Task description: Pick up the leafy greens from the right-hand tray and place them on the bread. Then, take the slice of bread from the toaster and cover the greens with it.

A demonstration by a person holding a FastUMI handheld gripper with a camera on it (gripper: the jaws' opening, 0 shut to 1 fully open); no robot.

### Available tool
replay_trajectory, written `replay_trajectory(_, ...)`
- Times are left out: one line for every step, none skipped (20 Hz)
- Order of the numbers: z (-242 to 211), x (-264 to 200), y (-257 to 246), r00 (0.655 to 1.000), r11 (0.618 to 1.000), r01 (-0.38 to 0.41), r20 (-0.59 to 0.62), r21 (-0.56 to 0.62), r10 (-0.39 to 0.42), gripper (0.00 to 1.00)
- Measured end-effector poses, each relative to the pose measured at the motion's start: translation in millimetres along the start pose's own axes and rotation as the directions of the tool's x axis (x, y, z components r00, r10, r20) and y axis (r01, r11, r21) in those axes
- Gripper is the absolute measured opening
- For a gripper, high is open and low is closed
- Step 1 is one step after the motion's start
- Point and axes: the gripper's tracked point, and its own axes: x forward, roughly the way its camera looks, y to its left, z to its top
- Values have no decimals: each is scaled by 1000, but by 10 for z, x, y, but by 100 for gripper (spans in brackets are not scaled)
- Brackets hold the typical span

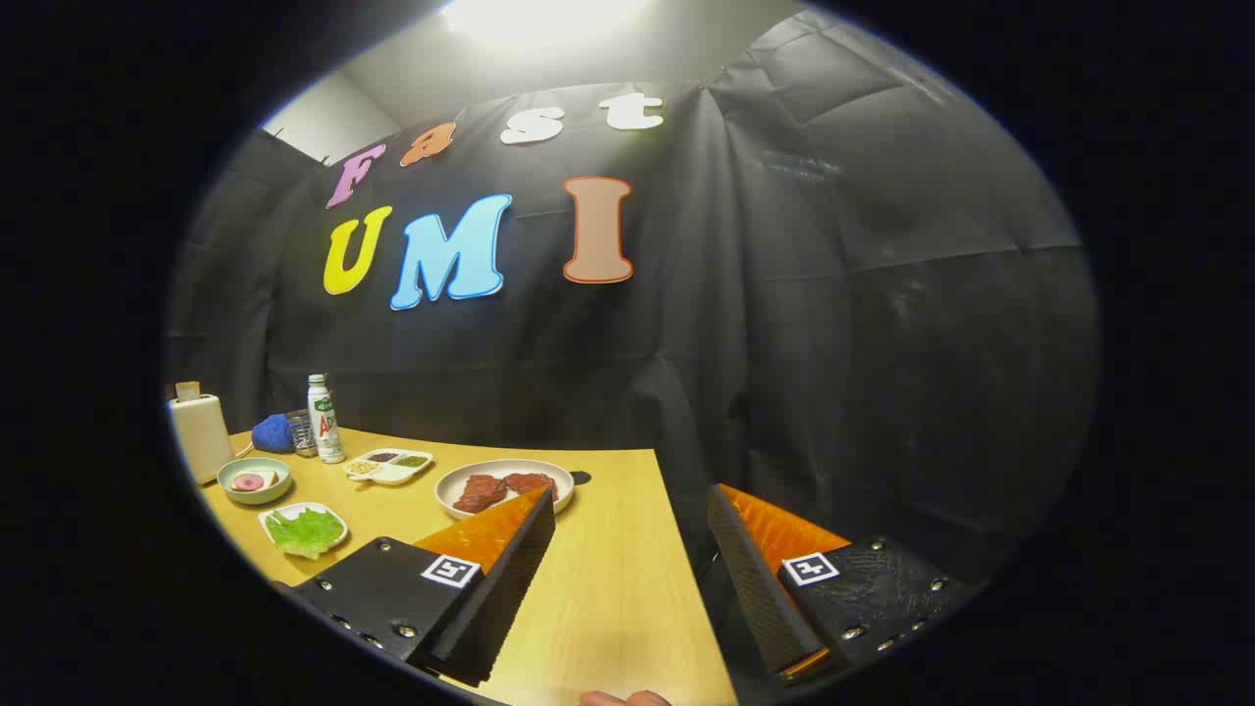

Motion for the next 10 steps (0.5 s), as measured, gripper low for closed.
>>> replay_trajectory(45,-96,143,1000,1000,-2,-10,-5,2,97)
replay_trajectory(59,-244,337,999,1000,-14,-30,-13,13,97)
replay_trajectory(116,-367,541,1000,1000,-24,-16,-2,24,96)
replay_trajectory(212,-459,690,1000,1000,-23,11,8,23,97)
replay_trajectory(285,-546,843,999,1000,-21,29,17,20,96)
replay_trajectory(288,-640,1032,999,999,-31,41,28,30,96)
replay_trajectory(288,-684,1206,998,998,-45,41,32,44,97)
replay_trajectory(249,-691,1349,998,998,-54,40,36,53,97)
replay_trajectory(200,-698,1460,998,998,-56,35,31,55,97)
replay_trajectory(149,-701,1558,998,998,-58,29,15,57,97)
